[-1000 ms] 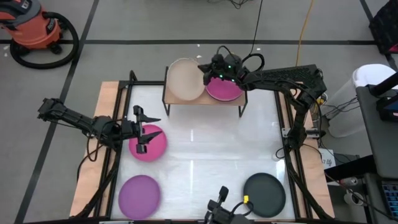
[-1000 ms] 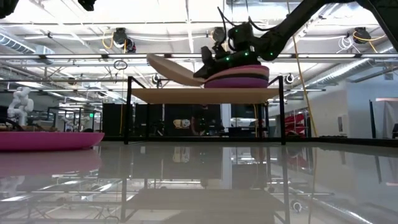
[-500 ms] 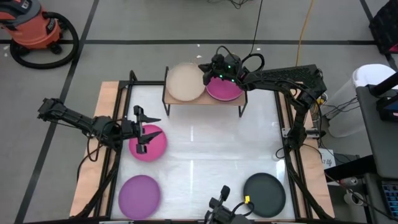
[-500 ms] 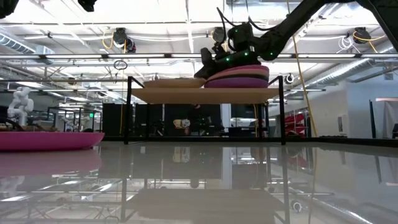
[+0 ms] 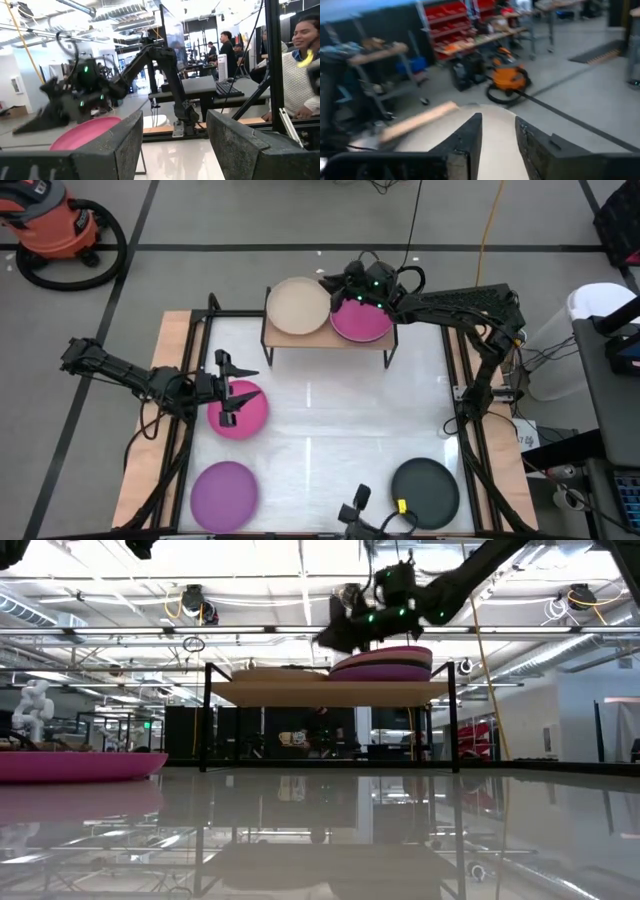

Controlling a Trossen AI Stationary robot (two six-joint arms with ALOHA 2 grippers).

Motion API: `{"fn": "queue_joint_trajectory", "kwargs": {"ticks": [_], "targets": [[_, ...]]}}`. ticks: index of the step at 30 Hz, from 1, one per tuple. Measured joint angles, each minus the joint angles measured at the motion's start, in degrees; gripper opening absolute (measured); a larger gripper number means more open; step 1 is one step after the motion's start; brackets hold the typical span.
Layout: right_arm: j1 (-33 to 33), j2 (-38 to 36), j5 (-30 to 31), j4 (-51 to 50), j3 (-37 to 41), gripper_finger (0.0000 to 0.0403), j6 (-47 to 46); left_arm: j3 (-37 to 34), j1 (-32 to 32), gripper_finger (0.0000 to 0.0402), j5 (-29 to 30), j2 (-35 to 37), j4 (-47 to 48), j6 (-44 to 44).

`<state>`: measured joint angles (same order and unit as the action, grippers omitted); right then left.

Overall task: Place and stack plates onto a shelf
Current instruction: Stack the pink plate on top of the white plate on the shelf

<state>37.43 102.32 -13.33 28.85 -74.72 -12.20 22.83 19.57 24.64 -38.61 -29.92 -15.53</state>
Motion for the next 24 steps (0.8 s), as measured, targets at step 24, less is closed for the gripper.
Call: {"fn": "queue_joint_trajectory", "kwargs": {"ticks": [24], "targets": [[-23.98, -48.66, -0.71, -4.98, 33.2, 0.0105, 17.47, 19.24, -1.02, 0.0223, 10.47, -22.52, 53.91, 31.41]]}}
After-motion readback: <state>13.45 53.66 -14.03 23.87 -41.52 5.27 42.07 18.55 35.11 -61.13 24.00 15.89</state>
